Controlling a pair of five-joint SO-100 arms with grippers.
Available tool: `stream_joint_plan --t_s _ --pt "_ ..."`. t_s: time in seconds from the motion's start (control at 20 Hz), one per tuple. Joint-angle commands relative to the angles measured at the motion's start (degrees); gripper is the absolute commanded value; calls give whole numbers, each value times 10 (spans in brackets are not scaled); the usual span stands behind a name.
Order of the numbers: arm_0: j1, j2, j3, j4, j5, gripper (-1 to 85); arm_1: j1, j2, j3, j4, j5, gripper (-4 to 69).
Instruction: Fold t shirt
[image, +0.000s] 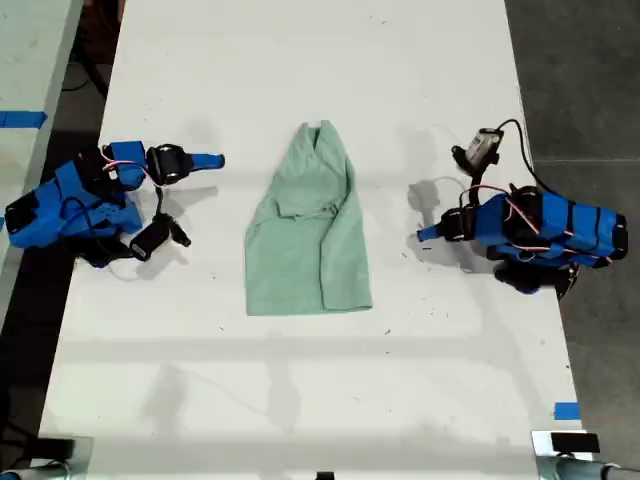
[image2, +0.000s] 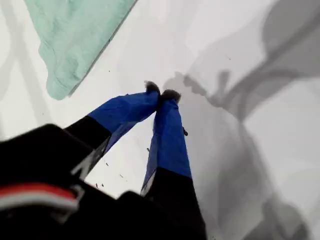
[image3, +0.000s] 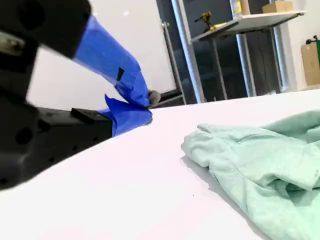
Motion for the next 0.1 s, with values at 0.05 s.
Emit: stream_joint_plan --t_s 0.05 --pt "-4 6 23 1 -12 -3 1 6 32 4 11 19"
